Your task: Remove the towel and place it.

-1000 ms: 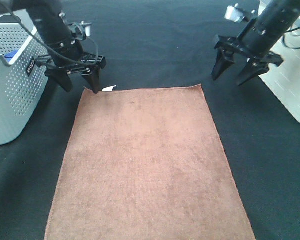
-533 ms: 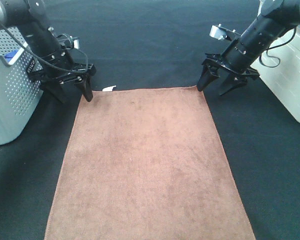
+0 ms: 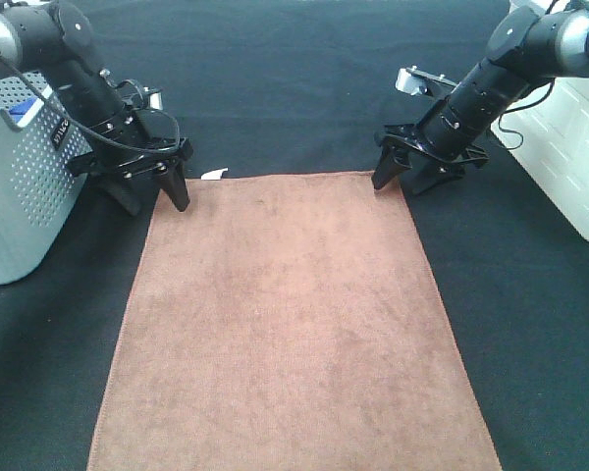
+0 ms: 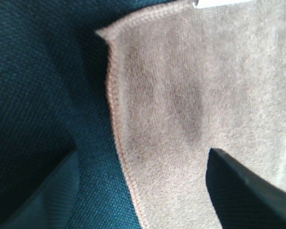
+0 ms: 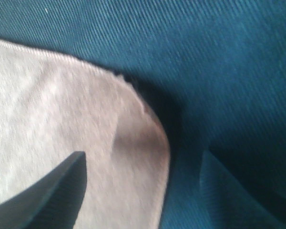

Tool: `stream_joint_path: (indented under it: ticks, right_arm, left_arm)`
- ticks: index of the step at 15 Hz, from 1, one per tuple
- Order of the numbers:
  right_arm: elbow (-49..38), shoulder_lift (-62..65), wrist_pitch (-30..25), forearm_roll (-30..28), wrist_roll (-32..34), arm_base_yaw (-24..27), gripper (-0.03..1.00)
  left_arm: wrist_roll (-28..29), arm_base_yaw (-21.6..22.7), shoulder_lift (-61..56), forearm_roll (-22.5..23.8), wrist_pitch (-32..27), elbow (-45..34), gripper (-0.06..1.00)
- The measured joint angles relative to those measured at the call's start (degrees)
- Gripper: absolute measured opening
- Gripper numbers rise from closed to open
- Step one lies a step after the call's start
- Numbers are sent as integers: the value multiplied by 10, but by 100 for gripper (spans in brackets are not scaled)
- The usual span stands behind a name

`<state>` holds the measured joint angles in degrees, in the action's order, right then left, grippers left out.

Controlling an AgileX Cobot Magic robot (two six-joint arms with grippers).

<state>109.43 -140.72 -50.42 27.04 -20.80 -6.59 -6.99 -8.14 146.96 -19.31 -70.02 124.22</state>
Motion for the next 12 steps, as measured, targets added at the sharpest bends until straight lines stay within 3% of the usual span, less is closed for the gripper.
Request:
stream_joint_path:
  ticks: [3,6,7,10,12]
  right_arm:
    - [2,-6,3,5,0,-1,67]
    - [7,-12,14,6,-5,-11,67]
    - [7,-13,36,3,-6,-26,67]
    - [7,-15,67,2,-13,-50,67]
    - [7,-17,77,2,-17,-55,64]
  left_arm:
    - [0,0,1,-1,1,0,71]
    - [-2,1,3,-33,18,0,71]
    - [-10,-1,6,-60,35,0,71]
    - [-22,-14,8,-76,65,0,70]
    - [-25,-22,10,-76,80,0,63]
